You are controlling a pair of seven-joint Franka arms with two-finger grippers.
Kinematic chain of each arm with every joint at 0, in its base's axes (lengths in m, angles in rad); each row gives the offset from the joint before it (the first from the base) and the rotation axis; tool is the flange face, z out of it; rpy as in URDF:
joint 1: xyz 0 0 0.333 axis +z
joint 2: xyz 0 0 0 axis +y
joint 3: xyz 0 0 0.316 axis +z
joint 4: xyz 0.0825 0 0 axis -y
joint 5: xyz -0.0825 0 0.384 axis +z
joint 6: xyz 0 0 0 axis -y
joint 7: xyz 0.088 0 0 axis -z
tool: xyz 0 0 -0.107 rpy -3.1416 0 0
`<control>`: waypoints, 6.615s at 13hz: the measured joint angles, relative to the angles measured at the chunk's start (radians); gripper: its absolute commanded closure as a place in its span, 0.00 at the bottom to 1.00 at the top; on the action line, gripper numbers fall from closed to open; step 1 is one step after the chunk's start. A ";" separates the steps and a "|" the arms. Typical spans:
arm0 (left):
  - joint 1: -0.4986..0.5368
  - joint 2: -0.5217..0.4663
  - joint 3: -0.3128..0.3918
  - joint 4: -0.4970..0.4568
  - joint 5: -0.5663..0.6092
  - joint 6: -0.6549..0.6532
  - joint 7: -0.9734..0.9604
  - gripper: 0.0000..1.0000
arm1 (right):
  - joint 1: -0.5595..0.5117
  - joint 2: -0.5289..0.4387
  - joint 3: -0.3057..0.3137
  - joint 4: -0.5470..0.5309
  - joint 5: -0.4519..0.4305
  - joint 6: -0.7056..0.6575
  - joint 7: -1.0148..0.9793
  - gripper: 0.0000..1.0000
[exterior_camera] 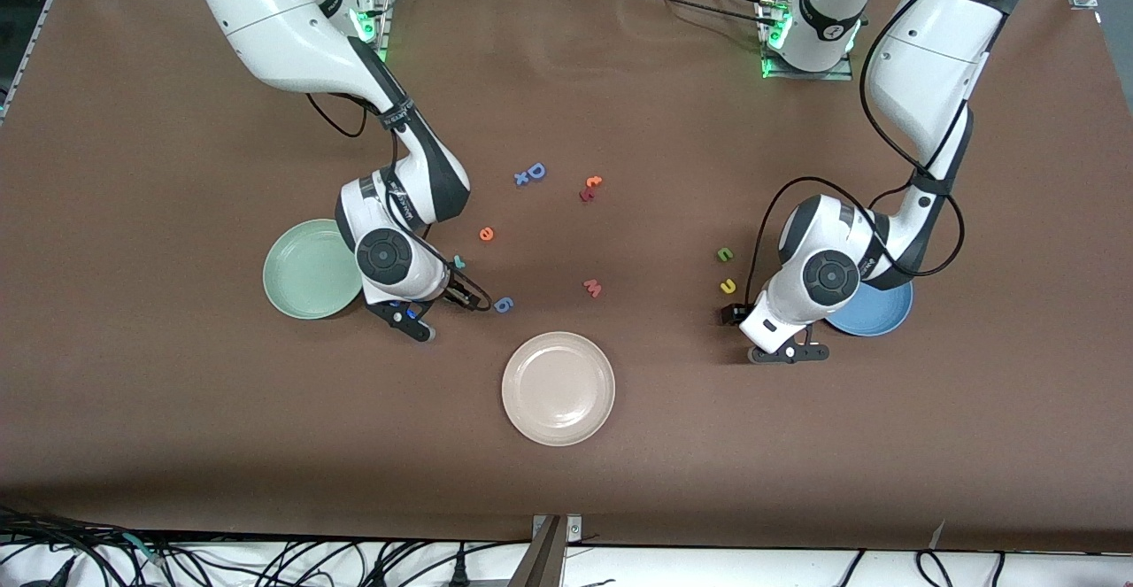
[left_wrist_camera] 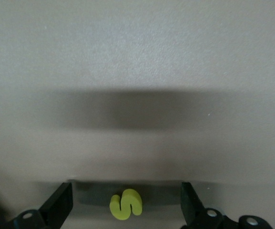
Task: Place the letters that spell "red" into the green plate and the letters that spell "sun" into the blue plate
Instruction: 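Grasp the teal p with the right gripper while the left gripper grasps yellow s, then place the p on green plate while the left gripper places s on blue, then grasp the orange e with the right gripper while the left gripper grasps yellow u, then carry the e toward green plate while the left gripper places u on blue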
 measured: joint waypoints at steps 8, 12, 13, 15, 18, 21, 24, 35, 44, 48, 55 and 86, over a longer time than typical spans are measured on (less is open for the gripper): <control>0.019 -0.021 -0.003 -0.033 0.000 0.000 -0.006 0.66 | -0.001 0.014 -0.002 0.002 0.000 0.030 -0.002 0.60; 0.022 -0.037 -0.003 -0.044 0.000 -0.003 -0.008 0.88 | -0.003 0.013 -0.002 0.004 0.000 0.031 -0.007 0.87; 0.022 -0.042 -0.005 -0.045 0.000 -0.004 -0.008 0.89 | -0.004 0.013 -0.003 0.004 0.000 0.031 -0.008 0.94; 0.022 -0.045 -0.005 -0.045 0.000 -0.009 -0.008 0.87 | -0.004 0.013 -0.004 0.004 0.000 0.031 -0.008 0.97; 0.023 -0.084 -0.004 -0.030 0.001 -0.091 -0.008 0.87 | -0.004 -0.006 -0.018 0.010 0.000 -0.004 -0.011 0.97; 0.037 -0.165 0.002 -0.020 0.005 -0.177 0.040 0.86 | -0.006 -0.095 -0.067 0.031 -0.001 -0.166 -0.074 0.97; 0.124 -0.191 0.007 -0.022 0.006 -0.226 0.190 0.75 | -0.009 -0.188 -0.142 0.031 -0.001 -0.329 -0.197 0.97; 0.189 -0.184 -0.022 -0.060 -0.028 -0.279 0.230 0.00 | -0.089 -0.190 -0.350 -0.202 0.003 -0.149 -0.758 0.96; -0.049 -0.123 -0.062 -0.060 -0.061 -0.111 -0.309 0.00 | -0.086 -0.176 -0.344 -0.281 0.017 -0.057 -0.766 0.02; -0.046 -0.085 -0.051 -0.062 -0.061 -0.042 -0.317 0.00 | -0.075 -0.253 -0.302 -0.242 0.026 -0.139 -0.695 0.02; -0.046 -0.057 -0.048 -0.090 -0.041 -0.034 -0.323 0.58 | -0.064 -0.313 -0.085 -0.142 0.029 -0.235 -0.327 0.04; 0.286 -0.200 -0.183 -0.103 0.042 -0.363 -0.037 0.00 | 0.136 -0.158 0.031 -0.314 0.047 0.162 0.146 0.85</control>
